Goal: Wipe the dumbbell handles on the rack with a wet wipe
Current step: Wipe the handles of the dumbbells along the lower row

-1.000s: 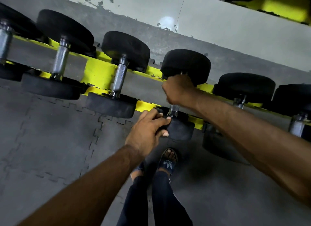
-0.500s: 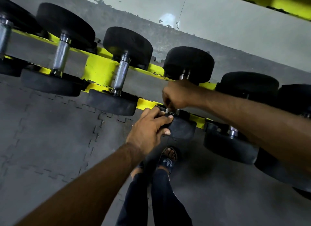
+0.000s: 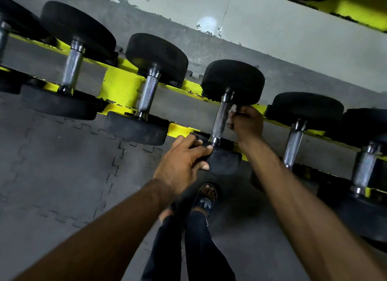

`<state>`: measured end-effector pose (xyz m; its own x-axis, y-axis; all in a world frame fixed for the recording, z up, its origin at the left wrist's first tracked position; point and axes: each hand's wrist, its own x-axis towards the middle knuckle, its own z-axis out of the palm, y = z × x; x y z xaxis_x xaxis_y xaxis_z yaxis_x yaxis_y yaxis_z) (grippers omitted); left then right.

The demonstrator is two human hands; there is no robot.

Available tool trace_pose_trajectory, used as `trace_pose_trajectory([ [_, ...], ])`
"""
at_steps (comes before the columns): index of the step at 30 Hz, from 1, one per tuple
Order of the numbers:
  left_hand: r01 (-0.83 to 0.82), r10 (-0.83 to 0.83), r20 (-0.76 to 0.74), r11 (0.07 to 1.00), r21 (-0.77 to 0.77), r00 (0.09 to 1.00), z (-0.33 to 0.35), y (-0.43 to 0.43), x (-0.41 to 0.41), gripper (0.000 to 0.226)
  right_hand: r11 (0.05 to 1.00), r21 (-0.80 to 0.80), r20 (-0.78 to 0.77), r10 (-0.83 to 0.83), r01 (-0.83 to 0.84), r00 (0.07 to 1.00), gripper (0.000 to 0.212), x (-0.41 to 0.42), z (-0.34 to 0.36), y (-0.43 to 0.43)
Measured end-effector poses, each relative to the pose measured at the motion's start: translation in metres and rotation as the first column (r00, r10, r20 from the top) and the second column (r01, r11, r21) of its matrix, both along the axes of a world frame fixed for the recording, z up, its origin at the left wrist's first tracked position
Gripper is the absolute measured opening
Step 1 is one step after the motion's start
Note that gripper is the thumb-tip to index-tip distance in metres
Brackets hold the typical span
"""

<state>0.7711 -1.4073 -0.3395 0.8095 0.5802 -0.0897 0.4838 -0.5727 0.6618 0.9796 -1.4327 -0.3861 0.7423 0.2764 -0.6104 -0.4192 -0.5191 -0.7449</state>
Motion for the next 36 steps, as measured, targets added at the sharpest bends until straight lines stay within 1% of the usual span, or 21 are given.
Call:
trace_pose_trajectory([
  [1, 0.003, -0.003, -0.003, 1.000, 0.003, 1.000, 0.000, 0.000, 0.000, 0.040, 0.993, 0.072, -0.103, -0.083, 0.090, 0.991, 0.009, 0.008, -0.003, 0.005],
  [2, 0.007, -0.007, -0.004, 1.000, 0.005, 1.000, 0.001, 0.001, 0.000, 0.040, 0.987, 0.113, -0.148, -0.098, 0.115, 0.984, 0.011, 0.014, -0.007, 0.007],
  [4, 0.013, -0.013, 0.000, 1.000, 0.008, 1.000, 0.000, 0.001, 0.001, 0.039, 0.984, 0.153, -0.205, -0.061, 0.094, 0.977, 0.011, 0.016, -0.011, 0.007],
  [6, 0.016, -0.016, 0.009, 1.000, 0.008, 1.000, -0.001, 0.002, 0.001, 0.039, 0.984, 0.108, -0.334, -0.101, 0.145, 0.937, 0.008, 0.009, -0.012, -0.003],
  [9, 0.022, -0.022, 0.015, 1.000, 0.008, 1.000, -0.002, 0.002, 0.000, 0.037, 0.999, -0.001, -0.496, -0.040, 0.045, 0.868, 0.017, 0.005, -0.016, -0.020],
  [11, 0.023, -0.023, 0.020, 1.000, 0.006, 1.000, -0.003, 0.003, -0.001, 0.037, 0.998, 0.027, -0.537, -0.027, 0.049, 0.843, 0.015, 0.011, -0.014, -0.015],
  [14, 0.016, -0.016, 0.017, 1.000, 0.004, 1.000, -0.002, 0.003, -0.001, 0.038, 0.963, 0.128, -0.600, -0.116, 0.238, 0.792, 0.023, 0.020, -0.009, 0.008],
  [17, 0.030, -0.030, 0.002, 1.000, 0.000, 1.000, -0.001, 0.004, -0.001, 0.037, 0.940, 0.180, -0.599, -0.130, 0.291, 0.790, 0.020, 0.017, -0.011, 0.025],
  [20, 0.032, -0.032, 0.006, 1.000, 0.001, 0.999, -0.001, 0.005, -0.001, 0.037, 0.908, 0.201, -0.609, -0.177, 0.367, 0.773, 0.026, 0.010, -0.020, 0.026],
  [22, 0.031, -0.031, 0.006, 1.000, 0.002, 1.000, 0.000, 0.005, -0.001, 0.036, 0.919, 0.173, -0.594, -0.189, 0.354, 0.782, 0.019, 0.013, -0.023, 0.019],
  [23, 0.033, -0.033, 0.006, 0.999, 0.003, 0.999, 0.000, 0.006, 0.000, 0.036, 0.911, 0.183, -0.612, -0.189, 0.370, 0.768, 0.013, 0.014, -0.023, 0.014],
  [25, 0.035, -0.035, 0.011, 0.999, 0.002, 0.999, 0.000, 0.006, -0.001, 0.036, 0.923, 0.212, -0.523, -0.171, 0.321, 0.835, 0.003, 0.013, -0.023, 0.010],
  [26, 0.036, -0.036, 0.016, 0.999, -0.001, 0.999, 0.000, 0.006, 0.000, 0.036, 0.910, 0.245, -0.419, -0.211, 0.334, 0.883, 0.008, 0.008, -0.020, 0.009],
  [27, 0.038, -0.038, 0.018, 0.999, -0.001, 0.999, -0.001, 0.007, -0.001, 0.037, 0.862, 0.293, -0.337, -0.311, 0.413, 0.889, 0.014, 0.002, -0.016, 0.010],
  [28, 0.039, -0.039, 0.016, 0.999, 0.002, 0.999, 0.000, 0.007, -0.001, 0.037, 0.857, 0.314, -0.199, -0.362, 0.409, 0.911, 0.018, -0.004, -0.011, 0.011],
  [29, 0.040, -0.040, 0.011, 0.999, 0.007, 0.999, 0.000, 0.007, -0.001, 0.037, 0.885, 0.338, 0.008, -0.344, 0.322, 0.939, 0.018, -0.008, -0.007, 0.010],
  [30, 0.040, -0.040, 0.006, 0.999, 0.010, 0.999, 0.001, 0.007, -0.001, 0.037, 0.947, 0.282, 0.257, -0.227, 0.152, 0.939, 0.014, -0.012, -0.002, 0.008],
  [31, 0.040, -0.040, 0.004, 0.999, 0.011, 0.999, 0.001, 0.007, -0.001, 0.037, 0.980, 0.200, 0.453, -0.079, -0.015, 0.888, 0.008, -0.014, -0.004, 0.006],
  [32, 0.043, -0.043, 0.004, 0.999, 0.012, 0.999, 0.002, 0.007, -0.001, 0.037, 0.984, 0.060, 0.599, 0.098, -0.166, 0.795, 0.006, -0.014, -0.005, 0.002],
  [34, 0.049, -0.050, 0.004, 0.999, 0.017, 0.999, 0.002, 0.007, 0.000, 0.037, 0.922, -0.208, 0.723, 0.370, -0.326, 0.584, 0.014, -0.010, -0.007, -0.004],
  [36, 0.047, -0.047, 0.000, 0.999, 0.018, 0.999, 0.001, 0.007, 0.000, 0.038, 0.822, -0.387, 0.772, 0.536, -0.417, 0.341, 0.021, -0.007, -0.008, -0.007],
])
